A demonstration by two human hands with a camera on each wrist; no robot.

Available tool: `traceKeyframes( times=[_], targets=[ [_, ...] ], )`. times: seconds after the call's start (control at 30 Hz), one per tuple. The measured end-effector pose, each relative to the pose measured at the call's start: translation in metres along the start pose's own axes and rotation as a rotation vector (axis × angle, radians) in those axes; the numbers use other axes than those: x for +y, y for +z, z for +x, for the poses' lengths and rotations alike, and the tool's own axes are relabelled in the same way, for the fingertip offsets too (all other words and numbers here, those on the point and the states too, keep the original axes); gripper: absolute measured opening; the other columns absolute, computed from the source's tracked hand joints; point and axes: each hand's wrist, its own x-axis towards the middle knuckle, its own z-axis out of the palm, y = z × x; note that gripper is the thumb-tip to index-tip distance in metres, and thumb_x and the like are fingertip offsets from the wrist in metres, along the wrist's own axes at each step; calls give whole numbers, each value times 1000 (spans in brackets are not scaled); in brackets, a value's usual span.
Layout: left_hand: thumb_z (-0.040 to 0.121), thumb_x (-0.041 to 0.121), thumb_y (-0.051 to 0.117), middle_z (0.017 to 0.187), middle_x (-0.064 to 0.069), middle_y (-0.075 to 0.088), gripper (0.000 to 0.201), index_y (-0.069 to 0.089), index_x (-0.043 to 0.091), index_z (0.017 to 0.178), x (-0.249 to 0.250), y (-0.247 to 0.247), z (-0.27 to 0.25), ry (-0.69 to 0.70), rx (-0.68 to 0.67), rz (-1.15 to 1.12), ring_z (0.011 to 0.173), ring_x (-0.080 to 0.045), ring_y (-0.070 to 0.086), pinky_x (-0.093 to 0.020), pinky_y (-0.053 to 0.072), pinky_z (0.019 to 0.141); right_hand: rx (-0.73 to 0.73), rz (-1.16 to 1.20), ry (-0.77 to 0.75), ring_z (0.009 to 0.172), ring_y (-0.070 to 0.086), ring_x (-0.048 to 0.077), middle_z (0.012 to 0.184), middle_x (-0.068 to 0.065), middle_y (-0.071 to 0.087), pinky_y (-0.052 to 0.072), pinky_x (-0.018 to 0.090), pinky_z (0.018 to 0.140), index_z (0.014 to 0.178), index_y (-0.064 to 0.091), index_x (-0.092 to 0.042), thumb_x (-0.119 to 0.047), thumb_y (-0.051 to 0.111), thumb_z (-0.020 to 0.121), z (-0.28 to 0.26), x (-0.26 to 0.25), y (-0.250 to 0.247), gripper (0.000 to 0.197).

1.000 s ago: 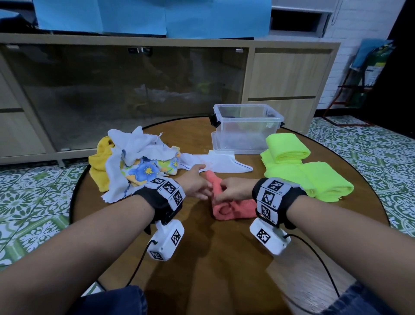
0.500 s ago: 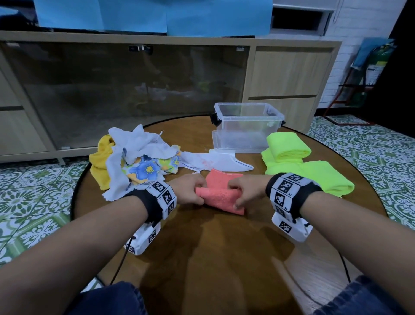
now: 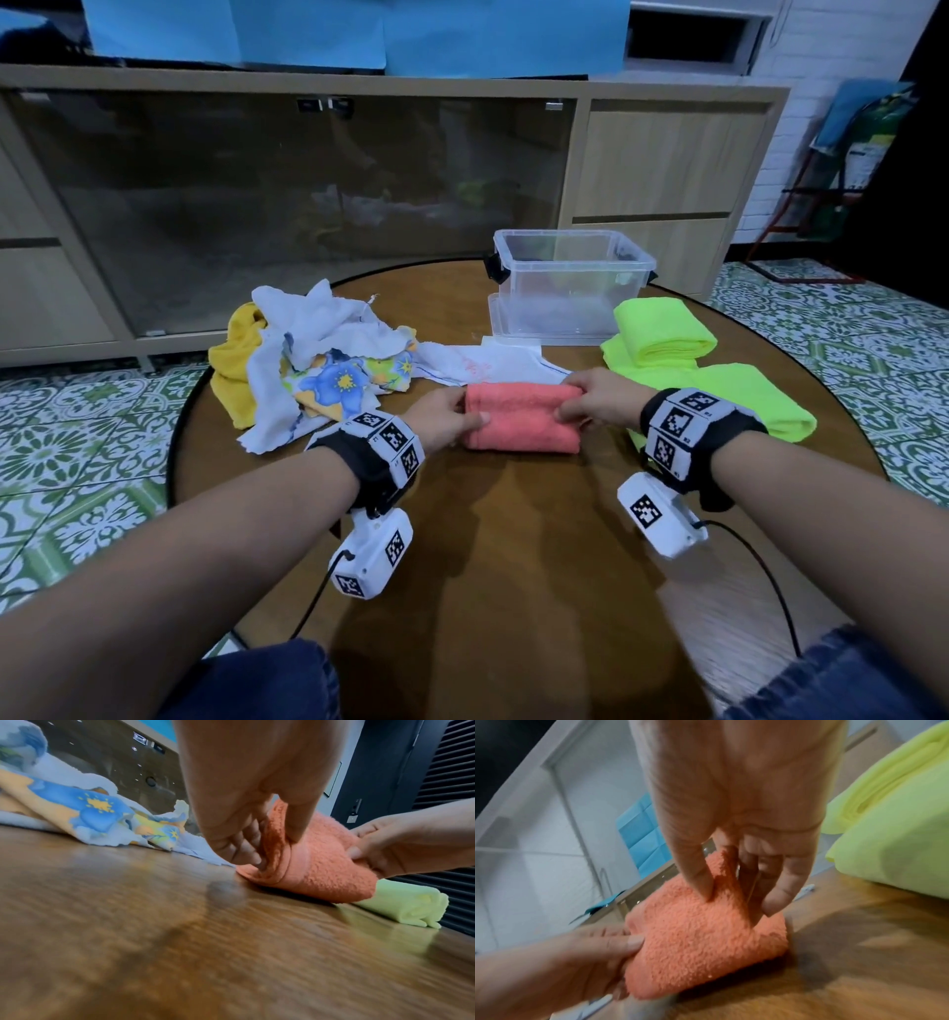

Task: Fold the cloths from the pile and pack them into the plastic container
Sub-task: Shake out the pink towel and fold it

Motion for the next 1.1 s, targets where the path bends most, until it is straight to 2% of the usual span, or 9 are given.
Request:
traceKeyframes(
  times=[0.1,0.2,0.27,0.4,0.53,0.7,0.87,1.0,1.1],
  targets=[
    [96,28,50,103,-10,58,40,44,6,128,1,3,2,-71,-24,93,67,-13,55,-20,42,51,82,198,89,63,49,19,73,9,52,42,28,55,76,53,-11,-7,59,88,4,4,-1,14],
    [98,30,44,96,-8,56,43,39,6,134,0,6,3,-144,-77,197,60,-8,51,-17,40,44,-55,168,229,48,43,16,64,9,43,43,25,39,81,48,-10,-7,52,93,2,5,8,13],
    [98,32,43,103,-12,59,46,39,7,137,2,7,2,-169,-59,261,64,-13,54,-20,39,46,-146,101,294,38,50,13,66,10,46,45,21,35,88,48,-9,-6,49,94,-1,3,14,7],
    [99,32,42,126,-12,58,42,50,8,132,4,5,2,-165,-1,359,109,-27,58,-22,38,69,-329,106,353,40,60,14,62,13,60,48,19,39,97,48,1,-16,46,97,-2,0,18,17],
    [97,36,45,114,-12,60,42,58,6,123,2,0,4,-167,-10,314,110,-27,57,-26,38,70,-470,78,372,44,62,11,57,5,68,48,16,42,88,59,-1,-35,51,95,-3,-1,20,36],
    [92,40,53,130,-9,55,52,51,7,131,0,-3,5,-133,-26,259,117,-24,53,-30,41,98,-382,-50,312,41,47,9,53,0,55,37,15,40,79,55,-10,-34,61,89,-2,-5,19,27],
    [94,37,50,125,-10,57,44,52,6,125,1,3,4,-162,-39,371,114,-24,53,-29,39,90,-308,-76,293,50,55,12,61,6,50,48,20,46,94,55,-7,-29,65,87,2,-2,11,25],
    [97,35,45,133,-11,51,46,44,7,134,5,8,5,-180,-42,467,121,-24,50,-30,39,94,-274,-90,242,43,55,9,56,4,56,44,19,45,80,53,-12,-35,58,92,0,-3,12,26],
    [99,29,42,139,-9,47,43,39,12,138,8,6,5,-170,-50,520,124,-23,48,-31,38,97,-146,-230,135,60,50,16,68,3,52,40,26,58,73,53,-15,-46,47,94,0,-6,17,38]
  ],
)
